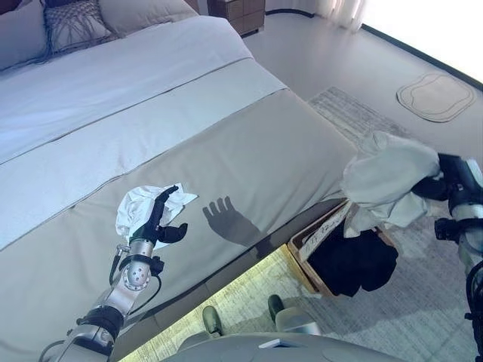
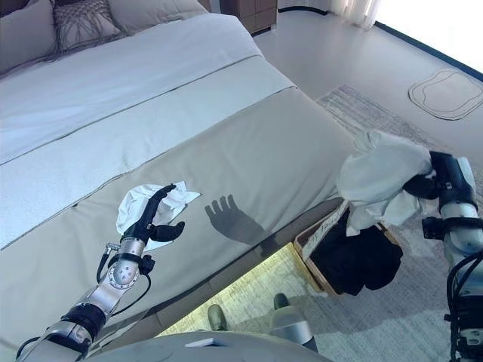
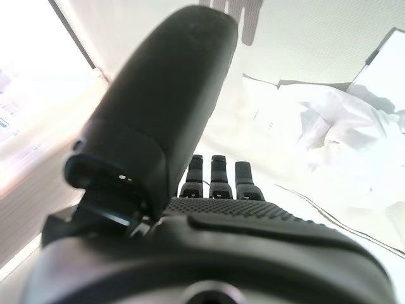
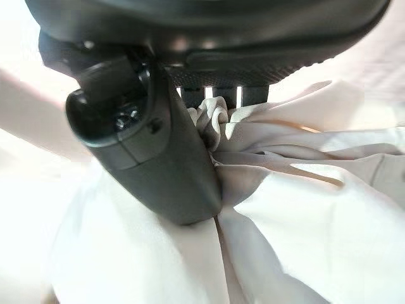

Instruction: Pick up the clothes from the bed and place them into the basket

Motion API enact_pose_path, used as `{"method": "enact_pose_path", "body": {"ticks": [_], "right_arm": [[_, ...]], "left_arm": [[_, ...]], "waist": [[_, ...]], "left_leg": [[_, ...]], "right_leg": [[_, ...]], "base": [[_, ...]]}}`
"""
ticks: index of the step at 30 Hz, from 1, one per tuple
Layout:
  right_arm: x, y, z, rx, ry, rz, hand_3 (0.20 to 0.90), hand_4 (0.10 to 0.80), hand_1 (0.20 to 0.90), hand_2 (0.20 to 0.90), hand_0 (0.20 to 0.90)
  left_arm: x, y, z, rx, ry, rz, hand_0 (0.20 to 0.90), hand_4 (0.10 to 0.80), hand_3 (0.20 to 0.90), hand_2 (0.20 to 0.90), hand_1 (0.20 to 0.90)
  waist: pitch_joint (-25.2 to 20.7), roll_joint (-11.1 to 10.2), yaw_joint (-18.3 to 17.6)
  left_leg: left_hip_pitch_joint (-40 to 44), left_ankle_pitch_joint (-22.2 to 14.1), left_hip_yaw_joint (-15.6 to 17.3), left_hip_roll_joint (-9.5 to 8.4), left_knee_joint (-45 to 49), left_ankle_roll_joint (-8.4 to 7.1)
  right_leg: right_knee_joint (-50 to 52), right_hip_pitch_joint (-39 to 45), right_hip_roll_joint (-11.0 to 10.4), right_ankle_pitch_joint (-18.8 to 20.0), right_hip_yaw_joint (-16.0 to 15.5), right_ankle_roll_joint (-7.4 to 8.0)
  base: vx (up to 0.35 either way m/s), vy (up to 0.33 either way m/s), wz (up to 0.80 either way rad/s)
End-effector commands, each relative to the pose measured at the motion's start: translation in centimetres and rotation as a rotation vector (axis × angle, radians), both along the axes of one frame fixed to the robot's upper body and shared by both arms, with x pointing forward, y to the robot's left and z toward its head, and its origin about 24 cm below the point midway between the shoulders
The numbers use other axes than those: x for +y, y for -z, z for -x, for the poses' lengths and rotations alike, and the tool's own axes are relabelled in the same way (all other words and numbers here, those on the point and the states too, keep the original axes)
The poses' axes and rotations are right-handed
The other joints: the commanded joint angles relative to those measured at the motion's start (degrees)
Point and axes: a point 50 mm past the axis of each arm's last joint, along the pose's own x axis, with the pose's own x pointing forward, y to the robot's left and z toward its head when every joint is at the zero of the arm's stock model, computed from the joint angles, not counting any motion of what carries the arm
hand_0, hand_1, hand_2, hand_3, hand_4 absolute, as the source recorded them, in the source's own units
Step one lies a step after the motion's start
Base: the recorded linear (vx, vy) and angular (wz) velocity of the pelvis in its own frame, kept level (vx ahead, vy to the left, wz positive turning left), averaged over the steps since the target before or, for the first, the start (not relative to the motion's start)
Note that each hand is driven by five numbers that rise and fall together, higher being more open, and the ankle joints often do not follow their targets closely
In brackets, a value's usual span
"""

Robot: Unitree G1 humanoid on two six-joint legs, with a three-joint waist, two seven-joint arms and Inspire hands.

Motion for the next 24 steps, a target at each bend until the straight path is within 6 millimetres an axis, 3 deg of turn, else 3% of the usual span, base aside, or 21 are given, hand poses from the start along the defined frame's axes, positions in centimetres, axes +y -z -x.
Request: {"method": "enact_pose_path", "body": {"ticks": [1,10,15,16,17,24], "right_arm": [[-0.7,-3.3,-1.8,-0.146,0.031,0.06,0.2,0.1,0.3,0.3,0.3],[-2.8,1.6,-0.3,0.134,0.16,0.101,0.2,0.1,0.3,0.3,0.3],[-3.1,1.5,-0.4,0.159,0.133,0.177,0.2,0.1,0.3,0.3,0.3],[-3.1,1.4,-0.5,0.159,0.127,0.196,0.469,0.369,0.531,0.531,0.531],[-3.0,1.2,-0.8,0.19,0.108,0.261,0.9,0.8,0.9,0.9,0.9],[-3.4,0.8,-1.3,0.206,0.156,0.301,0.9,0.8,0.9,0.9,0.9]], "left_arm": [[0.3,-4.5,-3.1,-0.232,0.037,-0.027,0.9,0.8,0.9,0.9,0.9],[-0.6,-4.9,-3.8,-0.239,0.071,-0.021,0.9,0.8,0.9,0.9,0.9],[-1.1,-5.2,-4.3,-0.228,0.104,-0.018,0.9,0.8,0.9,0.9,0.9],[-1.2,-5.2,-4.3,-0.223,0.106,-0.017,0.9,0.8,0.9,0.9,0.9],[-1.3,-5.1,-4.3,-0.22,0.113,-0.02,0.9,0.8,0.9,0.9,0.9],[-1.5,-5.1,-4.4,-0.218,0.128,-0.018,0.9,0.8,0.9,0.9,0.9]], "waist": [[-5.2,-0.7,2.1],[-5.3,0.0,3.1],[-5.2,0.4,3.5],[-5.2,0.4,3.6],[-5.1,0.5,3.7],[-5.2,1.1,3.9]], "left_leg": [[4.6,-8.0,2.1,0.1,0.5,-0.14],[4.5,-7.7,2.0,0.2,0.4,-0.48],[4.2,-7.6,1.7,0.13,0.5,-0.5],[4.2,-7.6,1.6,0.12,0.5,-0.5],[4.0,-7.6,1.6,0.06,0.5,-0.52],[3.9,-7.5,1.4,0.11,0.5,-0.7]], "right_leg": [[3.5,-5.6,2.2,2.8,1.0,0.59],[3.4,-5.5,2.0,3.0,-0.1,0.52],[3.3,-5.6,2.0,3.0,-0.5,0.48],[3.3,-5.6,2.0,3.0,-0.5,0.48],[3.3,-5.7,1.9,3.0,-0.6,0.49],[3.2,-5.8,1.9,3.0,-0.6,0.68]], "base": [[-0.012,-0.031,0.01],[-0.004,-0.013,0.01],[-0.024,-0.023,0.08],[-0.028,-0.015,0.08],[-0.021,-0.006,0.04],[0.0,0.0,0.0]]}}
